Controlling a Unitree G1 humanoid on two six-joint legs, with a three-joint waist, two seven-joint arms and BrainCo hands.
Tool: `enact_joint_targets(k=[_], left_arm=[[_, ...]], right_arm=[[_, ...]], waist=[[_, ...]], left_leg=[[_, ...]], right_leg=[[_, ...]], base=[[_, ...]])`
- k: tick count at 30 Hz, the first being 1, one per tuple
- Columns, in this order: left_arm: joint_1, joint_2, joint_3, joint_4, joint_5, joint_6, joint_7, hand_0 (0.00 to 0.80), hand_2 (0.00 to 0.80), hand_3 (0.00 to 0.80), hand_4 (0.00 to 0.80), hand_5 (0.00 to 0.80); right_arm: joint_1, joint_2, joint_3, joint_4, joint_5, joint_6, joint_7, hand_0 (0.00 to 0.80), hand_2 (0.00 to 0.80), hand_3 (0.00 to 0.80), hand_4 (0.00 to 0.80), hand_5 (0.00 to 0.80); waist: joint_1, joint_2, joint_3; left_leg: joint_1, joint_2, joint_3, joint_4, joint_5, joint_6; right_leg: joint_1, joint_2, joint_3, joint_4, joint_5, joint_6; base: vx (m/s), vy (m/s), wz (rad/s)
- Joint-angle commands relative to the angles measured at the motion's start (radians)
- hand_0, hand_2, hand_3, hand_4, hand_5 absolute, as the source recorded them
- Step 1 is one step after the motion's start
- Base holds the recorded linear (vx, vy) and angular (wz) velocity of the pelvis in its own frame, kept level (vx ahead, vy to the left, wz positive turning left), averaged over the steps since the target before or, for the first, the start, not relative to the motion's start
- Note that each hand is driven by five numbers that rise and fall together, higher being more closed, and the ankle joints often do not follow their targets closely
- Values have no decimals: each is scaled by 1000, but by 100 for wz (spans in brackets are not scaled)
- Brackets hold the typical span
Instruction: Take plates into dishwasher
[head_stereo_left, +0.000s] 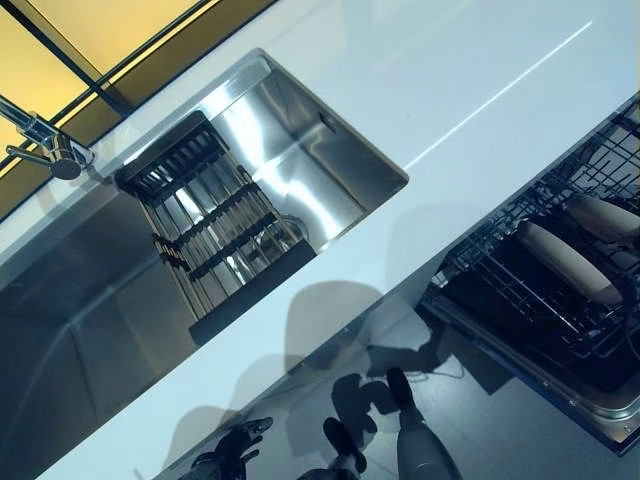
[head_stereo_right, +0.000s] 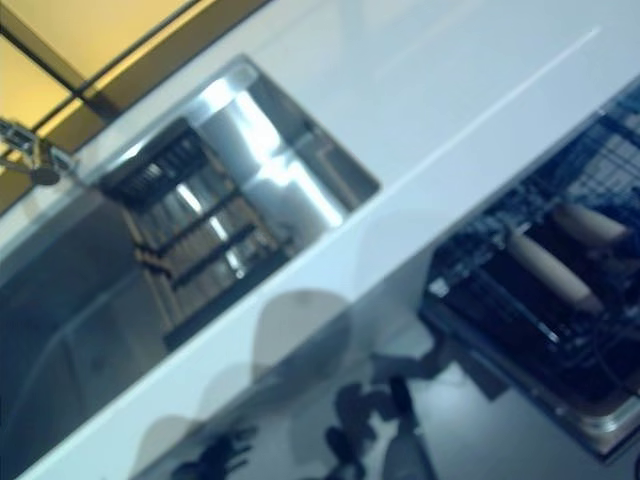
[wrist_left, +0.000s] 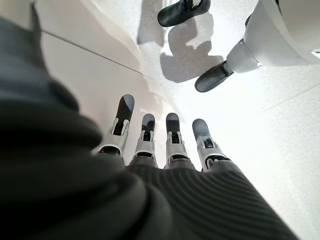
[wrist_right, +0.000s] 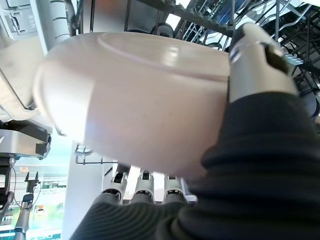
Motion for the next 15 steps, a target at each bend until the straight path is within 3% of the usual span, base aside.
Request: enact_joint_targets(k=[1,15], left_arm=[[-29,47,73,23,3,-44,20,0,0,0,0,0],[-13,53,110,89,72,-56,25,0,0,0,0,0]], right_arm=[[61,-34,-47,-19,0,-6,-8,0,0,0,0,0],[234,-70,-212,-83,52,12,57,0,0,0,0,0]], waist=[[-5,-94,-123],[-19,-208,-216]], left_leg=[[38,-17,-35,5,-59,21],[90,0,-2,5,-95,31]], right_leg=[[43,14,-85,17,-89,69],[92,30,-68,-2,-74,85]], base=[[58,28,-1],[53,23,-1]])
